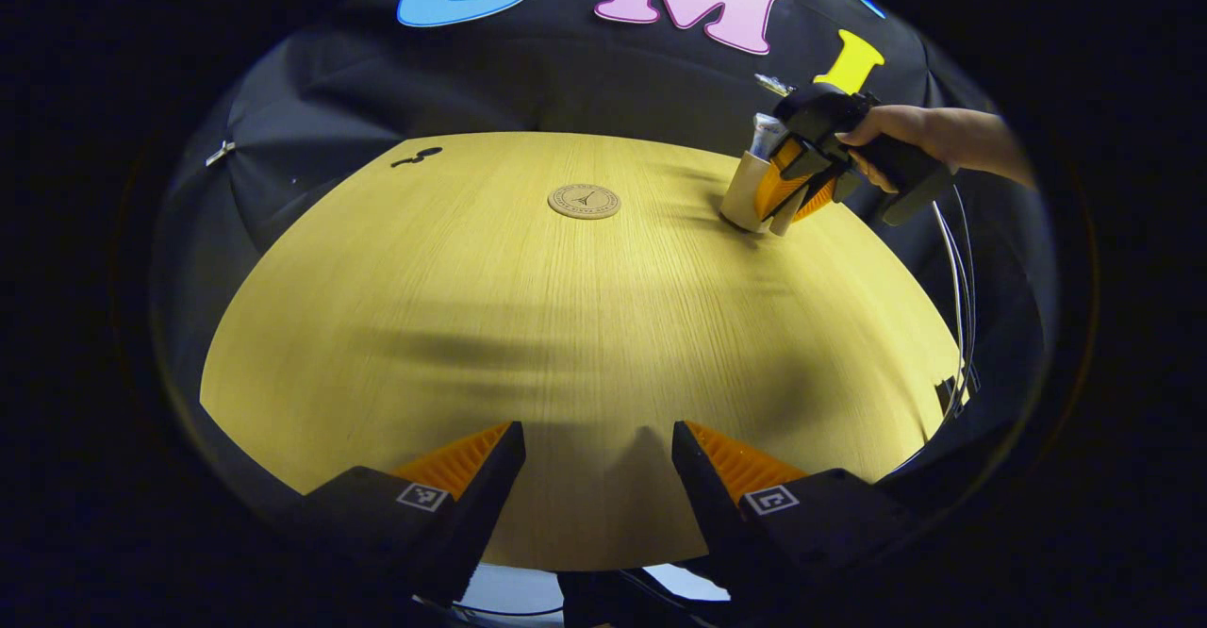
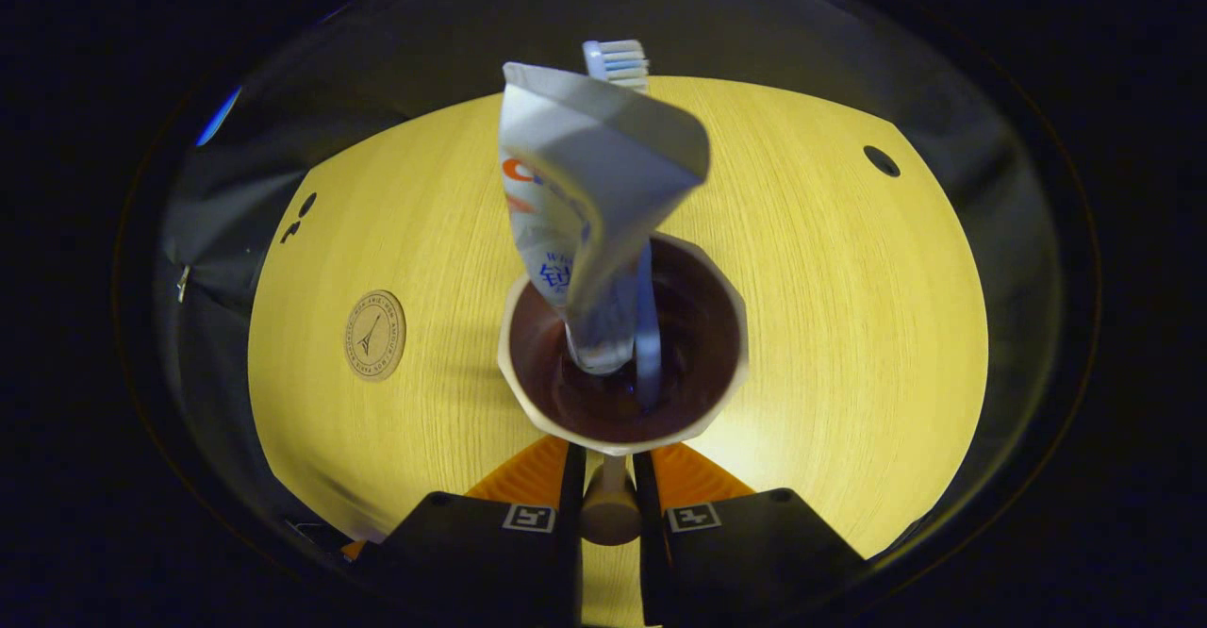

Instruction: Put the toothbrush and toothpaste on the desktop into the cup, then pick up the cup and place it on the coaster on the desktop.

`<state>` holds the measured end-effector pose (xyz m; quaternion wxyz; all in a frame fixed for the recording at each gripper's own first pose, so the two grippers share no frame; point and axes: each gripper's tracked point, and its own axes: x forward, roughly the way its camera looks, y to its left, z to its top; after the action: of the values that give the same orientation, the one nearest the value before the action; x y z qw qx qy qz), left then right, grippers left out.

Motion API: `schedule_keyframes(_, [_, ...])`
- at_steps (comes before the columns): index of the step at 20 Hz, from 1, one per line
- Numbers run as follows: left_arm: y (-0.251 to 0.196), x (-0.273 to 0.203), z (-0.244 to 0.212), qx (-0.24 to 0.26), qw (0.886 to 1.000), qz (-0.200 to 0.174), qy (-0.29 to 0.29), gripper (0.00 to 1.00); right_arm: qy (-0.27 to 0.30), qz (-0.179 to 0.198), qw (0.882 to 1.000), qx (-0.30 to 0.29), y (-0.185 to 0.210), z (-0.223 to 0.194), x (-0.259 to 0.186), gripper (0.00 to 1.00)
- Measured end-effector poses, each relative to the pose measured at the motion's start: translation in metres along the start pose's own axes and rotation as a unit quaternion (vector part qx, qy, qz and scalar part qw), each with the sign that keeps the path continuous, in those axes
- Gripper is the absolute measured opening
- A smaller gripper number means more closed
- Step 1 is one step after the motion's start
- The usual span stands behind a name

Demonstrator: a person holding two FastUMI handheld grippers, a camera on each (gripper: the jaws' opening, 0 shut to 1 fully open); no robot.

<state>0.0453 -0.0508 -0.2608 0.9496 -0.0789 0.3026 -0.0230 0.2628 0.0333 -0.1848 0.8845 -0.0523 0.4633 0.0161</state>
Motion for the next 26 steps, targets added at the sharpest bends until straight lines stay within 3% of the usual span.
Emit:
schedule_keyframes(6, [0.007,-0.001,-0.001,-0.002,1.000,-0.003,-0.002,0.98,-0.019,0.020,0.998,-0.051,0.047,0.017,-0.013,0.28])
schedule_keyframes(13, [0.025,-0.004,0.006,0.004,1.000,0.003,-0.014,0.98,-0.030,0.054,0.993,-0.104,0.131,0.030,-0.016,0.28])
schedule_keyframes(19, [0.044,-0.019,0.019,-0.048,0.998,0.022,-0.030,0.98,-0.024,0.065,0.986,-0.153,0.184,0.028,-0.002,0.28])
schedule_keyframes(26, [0.070,-0.036,0.037,-0.086,0.994,0.043,-0.050,0.97,-0.002,0.056,0.980,-0.190,0.212,0.014,0.028,0.28])
